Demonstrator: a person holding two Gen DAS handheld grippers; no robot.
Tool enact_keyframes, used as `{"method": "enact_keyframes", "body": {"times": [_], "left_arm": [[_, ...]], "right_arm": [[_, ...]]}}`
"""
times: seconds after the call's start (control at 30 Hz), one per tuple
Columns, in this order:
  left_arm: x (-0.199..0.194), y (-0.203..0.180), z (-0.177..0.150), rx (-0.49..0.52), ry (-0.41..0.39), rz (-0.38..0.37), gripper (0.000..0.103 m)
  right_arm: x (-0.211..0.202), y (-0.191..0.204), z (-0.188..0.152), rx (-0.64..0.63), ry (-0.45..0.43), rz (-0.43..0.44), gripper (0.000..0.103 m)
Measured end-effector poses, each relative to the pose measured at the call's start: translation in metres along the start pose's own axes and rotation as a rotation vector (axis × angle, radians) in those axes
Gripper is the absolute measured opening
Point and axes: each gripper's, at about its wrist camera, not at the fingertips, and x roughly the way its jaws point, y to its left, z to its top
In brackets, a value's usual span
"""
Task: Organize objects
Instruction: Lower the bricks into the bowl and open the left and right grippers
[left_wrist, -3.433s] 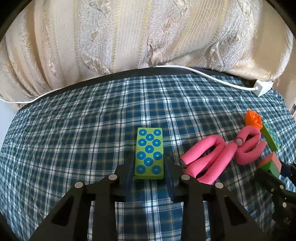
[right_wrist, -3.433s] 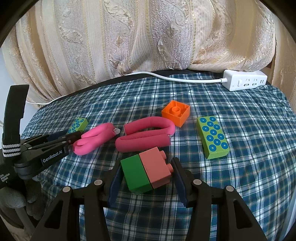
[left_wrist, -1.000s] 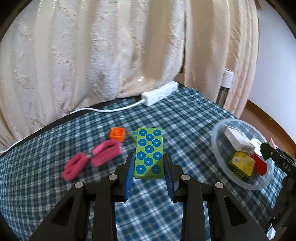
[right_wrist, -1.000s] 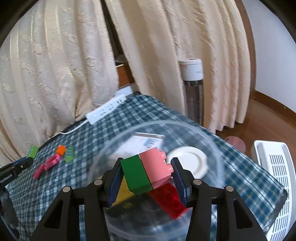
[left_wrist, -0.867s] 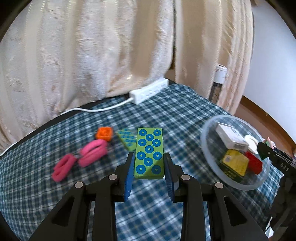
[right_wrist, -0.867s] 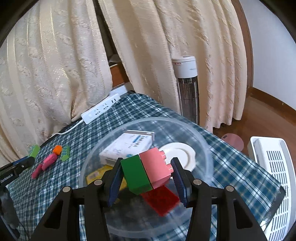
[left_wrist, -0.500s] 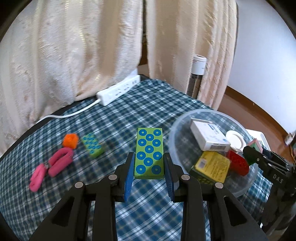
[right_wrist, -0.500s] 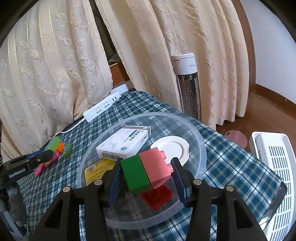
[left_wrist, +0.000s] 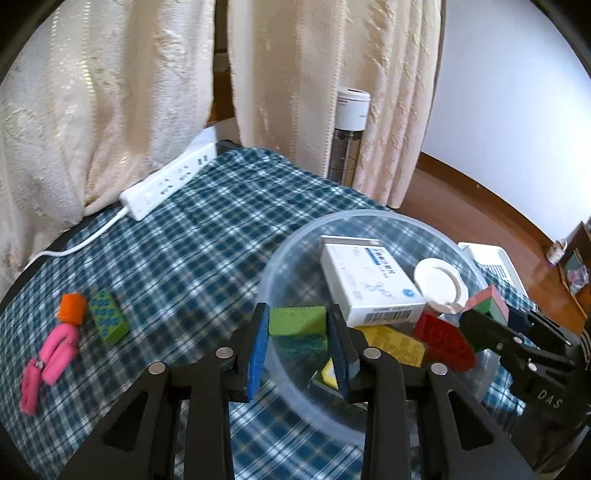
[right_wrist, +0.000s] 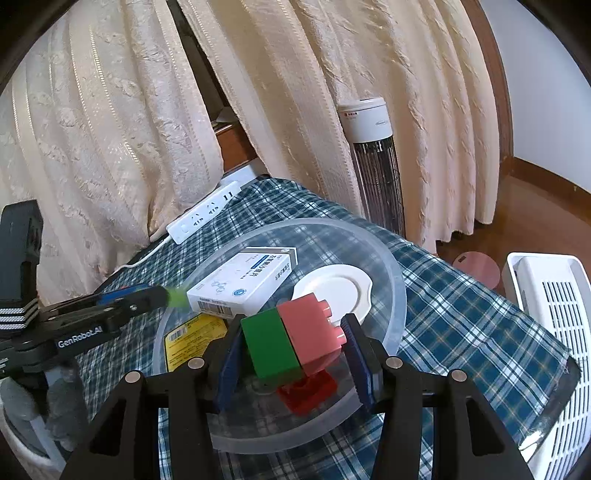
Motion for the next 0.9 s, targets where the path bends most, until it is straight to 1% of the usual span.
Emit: {"method": "enact_keyframes", "body": {"times": [0.1,0.13,0.5,0.57,0.63,0.73,0.9], "left_arm": [[0.002,0.001,0.000,-0.013,-0.001,-0.012,0.050],[0.002,0.002,0.000,-0.016,-0.003,-0.009,0.052],[-0.014,0.024,-0.007,-0.088,-0.016,0.000,0.055],[-0.017,0.028,-0.010,-0.096,-0.020,0.010,0.055],[-0.020,0.032,-0.012,-0.106,-0.024,0.017,0.056],[-0.023,0.039,-0.015,-0.123,-0.026,0.028,0.058],[-0.027,0.050,-0.022,-0.142,-0.026,0.043,0.059]], "right_arm": [[0.002,-0.001,0.000,0.004,0.002,-0.003,0.054],[0.002,-0.001,0.000,0.004,0.002,-0.004,0.054],[0.002,0.009,0.000,-0.012,-0.002,0.000,0.056],[0.001,0.010,0.001,-0.004,-0.008,0.000,0.062],[0.000,0.011,0.001,0.003,-0.014,-0.001,0.065],[-0.002,0.014,0.002,0.001,-0.017,-0.006,0.066],[-0.004,0.023,0.000,-0.010,-0.017,-0.009,0.066]]}}
